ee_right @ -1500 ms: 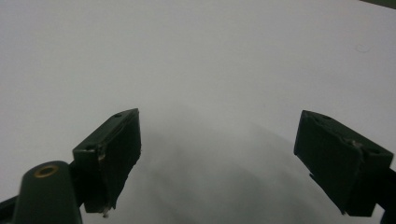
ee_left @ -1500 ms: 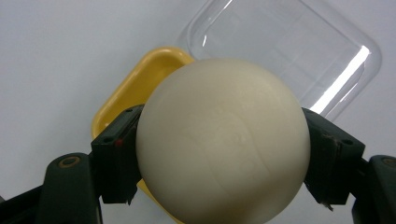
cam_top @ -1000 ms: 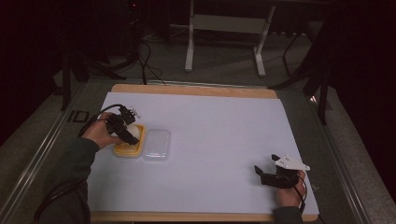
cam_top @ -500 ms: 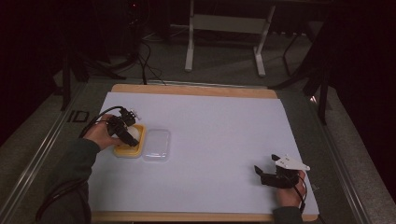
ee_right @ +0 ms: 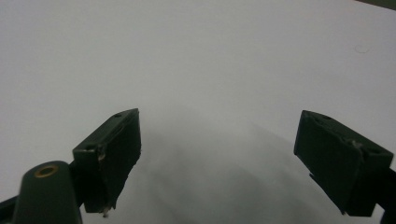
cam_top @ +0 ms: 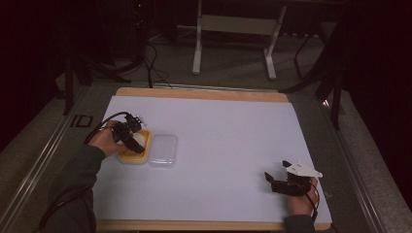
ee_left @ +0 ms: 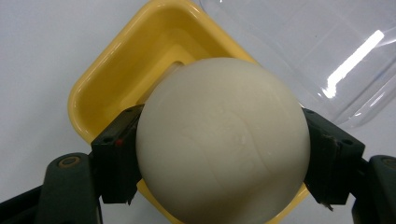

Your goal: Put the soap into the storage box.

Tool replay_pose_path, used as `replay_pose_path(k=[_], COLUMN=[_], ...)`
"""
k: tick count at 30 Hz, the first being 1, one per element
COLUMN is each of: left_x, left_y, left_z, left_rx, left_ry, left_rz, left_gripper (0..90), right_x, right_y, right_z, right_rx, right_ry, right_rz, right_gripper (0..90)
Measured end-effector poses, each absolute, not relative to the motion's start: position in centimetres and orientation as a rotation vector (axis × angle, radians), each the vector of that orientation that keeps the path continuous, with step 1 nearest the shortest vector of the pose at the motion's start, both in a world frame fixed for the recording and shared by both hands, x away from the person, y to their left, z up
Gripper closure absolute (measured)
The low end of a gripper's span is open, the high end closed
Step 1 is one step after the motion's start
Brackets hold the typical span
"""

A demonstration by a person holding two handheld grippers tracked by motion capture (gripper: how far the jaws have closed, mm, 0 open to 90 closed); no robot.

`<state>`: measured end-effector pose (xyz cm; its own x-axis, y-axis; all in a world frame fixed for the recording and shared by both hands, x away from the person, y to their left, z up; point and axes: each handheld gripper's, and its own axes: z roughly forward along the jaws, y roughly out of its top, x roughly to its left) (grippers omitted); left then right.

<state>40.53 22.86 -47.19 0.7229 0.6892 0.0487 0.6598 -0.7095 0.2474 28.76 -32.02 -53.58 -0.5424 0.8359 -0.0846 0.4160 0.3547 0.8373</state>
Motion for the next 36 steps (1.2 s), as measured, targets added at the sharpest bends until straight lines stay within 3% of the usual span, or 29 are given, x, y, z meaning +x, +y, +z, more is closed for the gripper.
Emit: replay_pose_path(k=[36], left_x=[41.1], left_y=[23.1], left_z=[-49.3], left_rx=[2.763], left_ry=[1.092], left_rz=[0.175], left_gripper=[24.9], right_x=[28.7], right_y=[-32.0], right_z=[-53.6], right_rx=[1.083], right_ry=[2.115], right_rz=[1.088], right_gripper=[14.7])
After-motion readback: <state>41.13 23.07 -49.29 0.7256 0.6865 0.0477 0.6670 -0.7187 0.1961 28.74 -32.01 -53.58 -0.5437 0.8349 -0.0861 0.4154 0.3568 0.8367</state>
